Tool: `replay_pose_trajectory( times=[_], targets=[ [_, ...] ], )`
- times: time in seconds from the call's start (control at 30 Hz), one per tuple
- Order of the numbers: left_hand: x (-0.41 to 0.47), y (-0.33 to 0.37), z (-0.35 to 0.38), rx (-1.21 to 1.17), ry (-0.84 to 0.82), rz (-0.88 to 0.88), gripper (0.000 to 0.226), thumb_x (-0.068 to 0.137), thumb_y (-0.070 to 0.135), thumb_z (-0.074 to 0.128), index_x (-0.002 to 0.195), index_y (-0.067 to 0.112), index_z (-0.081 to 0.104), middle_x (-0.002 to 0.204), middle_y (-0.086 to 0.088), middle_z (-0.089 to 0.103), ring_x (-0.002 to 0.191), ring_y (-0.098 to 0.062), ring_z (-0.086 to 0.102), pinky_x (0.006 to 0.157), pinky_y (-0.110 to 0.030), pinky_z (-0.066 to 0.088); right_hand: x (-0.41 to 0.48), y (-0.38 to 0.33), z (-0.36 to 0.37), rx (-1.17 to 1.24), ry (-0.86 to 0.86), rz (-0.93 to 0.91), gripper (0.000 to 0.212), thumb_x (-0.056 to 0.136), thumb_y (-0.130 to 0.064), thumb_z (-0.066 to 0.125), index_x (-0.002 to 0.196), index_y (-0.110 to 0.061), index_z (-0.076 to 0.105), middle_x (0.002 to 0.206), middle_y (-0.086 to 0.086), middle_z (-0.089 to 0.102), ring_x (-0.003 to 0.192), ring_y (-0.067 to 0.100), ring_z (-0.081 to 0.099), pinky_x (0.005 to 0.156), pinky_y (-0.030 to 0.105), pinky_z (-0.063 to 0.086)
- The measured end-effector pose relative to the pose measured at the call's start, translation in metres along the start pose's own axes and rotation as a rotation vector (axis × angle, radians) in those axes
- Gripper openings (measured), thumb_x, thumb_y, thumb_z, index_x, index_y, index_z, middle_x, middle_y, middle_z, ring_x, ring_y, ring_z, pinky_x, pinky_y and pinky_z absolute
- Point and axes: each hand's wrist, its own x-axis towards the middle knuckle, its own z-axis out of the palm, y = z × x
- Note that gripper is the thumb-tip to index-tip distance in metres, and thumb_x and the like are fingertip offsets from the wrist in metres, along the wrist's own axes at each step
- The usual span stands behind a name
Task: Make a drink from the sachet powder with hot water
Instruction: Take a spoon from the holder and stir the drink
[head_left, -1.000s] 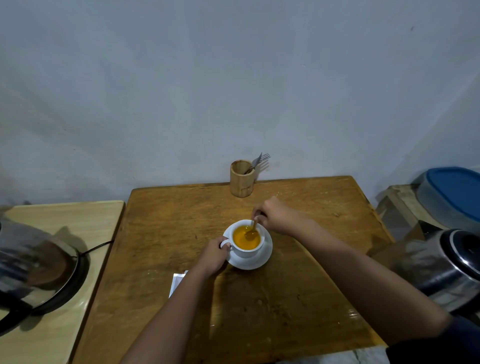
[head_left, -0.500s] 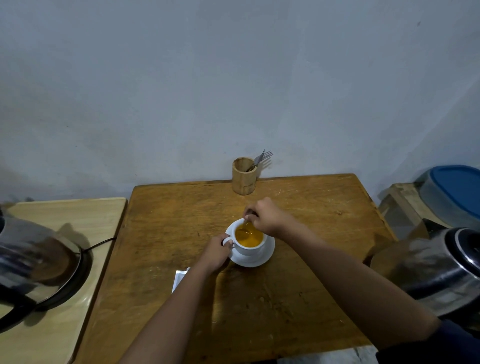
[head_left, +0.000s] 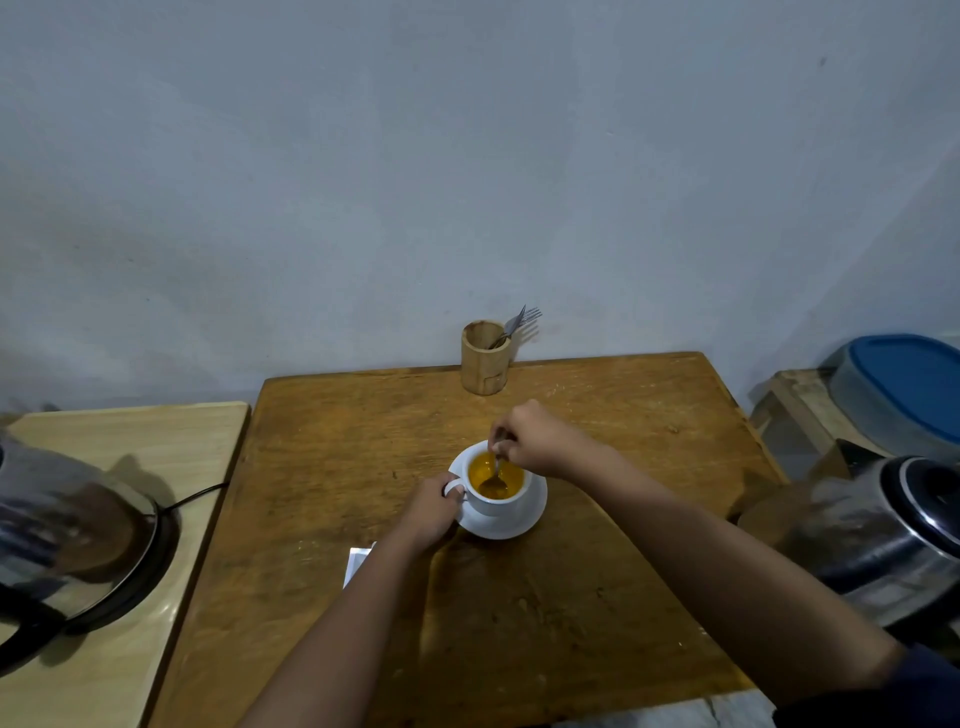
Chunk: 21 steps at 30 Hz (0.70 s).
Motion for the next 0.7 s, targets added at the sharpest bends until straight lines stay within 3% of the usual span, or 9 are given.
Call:
replay_pose_trajectory(
  times=[0.3, 0.4, 0.57, 0.7],
  targets=[
    [0.001, 0.001, -0.002, 0.001, -0.011, 0.004, 0.016, 0.095, 0.016, 0.042, 0.095, 0.015, 0.058, 0.096, -0.010, 0.061, 0.085, -0.021, 0.054, 0.064, -0.024, 0.040, 0.006, 0.009, 0.010, 0.106, 0.184, 0.100, 0.020, 0.093, -0.011, 0.051, 0.105, -0.007, 0.066, 0.109, 0.013, 0.067, 0.098, 0.023, 0.062, 0.089, 0.037, 0.053],
    [0.001, 0.000, -0.001, 0.004, -0.010, -0.003, 0.016, 0.096, 0.016, 0.042, 0.096, 0.017, 0.058, 0.098, -0.009, 0.061, 0.086, -0.020, 0.054, 0.068, -0.028, 0.042, 0.005, 0.011, 0.010, 0.029, 0.171, 0.118, 0.020, 0.093, -0.012, 0.051, 0.107, -0.011, 0.065, 0.109, 0.011, 0.066, 0.096, 0.022, 0.062, 0.092, 0.039, 0.052],
    [0.002, 0.000, -0.002, 0.011, -0.017, -0.002, 0.018, 0.096, 0.018, 0.041, 0.097, 0.018, 0.059, 0.102, -0.010, 0.062, 0.092, -0.023, 0.056, 0.079, -0.032, 0.042, -0.001, 0.008, 0.005, -0.026, 0.105, 0.113, 0.018, 0.091, -0.012, 0.053, 0.104, -0.011, 0.067, 0.105, 0.009, 0.067, 0.090, 0.021, 0.063, 0.080, 0.034, 0.056],
    [0.003, -0.001, -0.002, 0.021, -0.021, -0.003, 0.021, 0.096, 0.017, 0.041, 0.101, 0.015, 0.062, 0.104, -0.012, 0.063, 0.092, -0.023, 0.056, 0.077, -0.031, 0.042, -0.003, 0.003, 0.010, 0.003, 0.100, 0.097, 0.019, 0.092, -0.012, 0.053, 0.104, -0.010, 0.068, 0.107, 0.010, 0.067, 0.094, 0.022, 0.063, 0.083, 0.035, 0.056]
  ],
)
